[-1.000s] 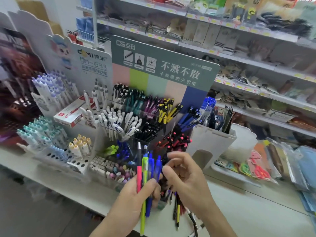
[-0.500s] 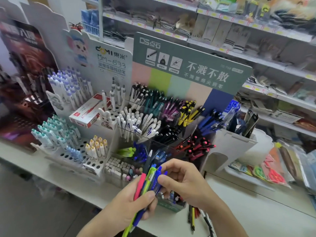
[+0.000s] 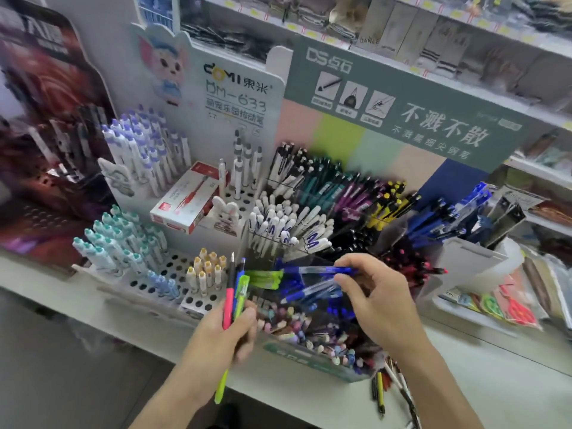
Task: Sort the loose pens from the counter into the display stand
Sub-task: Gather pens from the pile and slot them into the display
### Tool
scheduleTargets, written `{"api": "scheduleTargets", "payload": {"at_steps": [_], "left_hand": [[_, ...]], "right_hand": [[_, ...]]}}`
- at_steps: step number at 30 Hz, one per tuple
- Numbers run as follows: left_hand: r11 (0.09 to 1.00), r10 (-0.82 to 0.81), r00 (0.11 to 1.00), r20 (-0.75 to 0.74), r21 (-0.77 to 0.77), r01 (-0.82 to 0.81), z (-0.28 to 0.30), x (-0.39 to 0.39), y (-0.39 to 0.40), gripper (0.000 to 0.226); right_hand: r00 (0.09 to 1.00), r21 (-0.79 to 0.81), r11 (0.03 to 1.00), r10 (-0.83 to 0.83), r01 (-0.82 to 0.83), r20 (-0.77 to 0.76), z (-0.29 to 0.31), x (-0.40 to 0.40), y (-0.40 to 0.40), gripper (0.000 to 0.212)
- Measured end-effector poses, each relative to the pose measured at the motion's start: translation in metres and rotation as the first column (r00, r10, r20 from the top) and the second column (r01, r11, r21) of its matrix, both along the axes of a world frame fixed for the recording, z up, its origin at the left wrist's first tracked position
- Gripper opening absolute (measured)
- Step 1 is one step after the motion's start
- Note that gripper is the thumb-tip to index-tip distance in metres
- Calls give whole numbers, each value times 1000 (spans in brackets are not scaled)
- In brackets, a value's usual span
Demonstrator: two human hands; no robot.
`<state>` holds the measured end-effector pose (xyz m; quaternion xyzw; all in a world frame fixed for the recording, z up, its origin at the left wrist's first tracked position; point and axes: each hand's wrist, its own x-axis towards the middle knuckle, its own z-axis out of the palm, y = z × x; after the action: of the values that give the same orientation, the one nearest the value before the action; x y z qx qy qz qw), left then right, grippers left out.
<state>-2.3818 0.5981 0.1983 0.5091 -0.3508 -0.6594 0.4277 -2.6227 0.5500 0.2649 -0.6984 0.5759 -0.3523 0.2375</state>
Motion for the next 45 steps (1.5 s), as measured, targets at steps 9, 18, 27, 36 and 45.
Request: {"api": "scheduleTargets", "payload": {"at_steps": [9,18,27,36,45], "left_hand": [[998,58,994,-91,27,-55,-1,-5,-12,38],[985,153,964,-215,116,-131,-11,-30,-44,38],[981,193,978,-77,0,-194,-12,-32,-49,33],[975,211,977,-29,-66,-213,-11,-30,-46,30],[948,308,948,76,-101,-300,-19,-20,-42,29]], "right_hand": [[978,-181,982,-80,44,-195,-11,15,0,23],[974,-110,993,-70,47,-214,11,0,24,28],[953,-85,996,-29,4,-302,4,22,3,26],[919,-45,997,37,-59,-392,5,39,-20,21],[858,186,982,69,32,-509,9,50,-27,18]]}}
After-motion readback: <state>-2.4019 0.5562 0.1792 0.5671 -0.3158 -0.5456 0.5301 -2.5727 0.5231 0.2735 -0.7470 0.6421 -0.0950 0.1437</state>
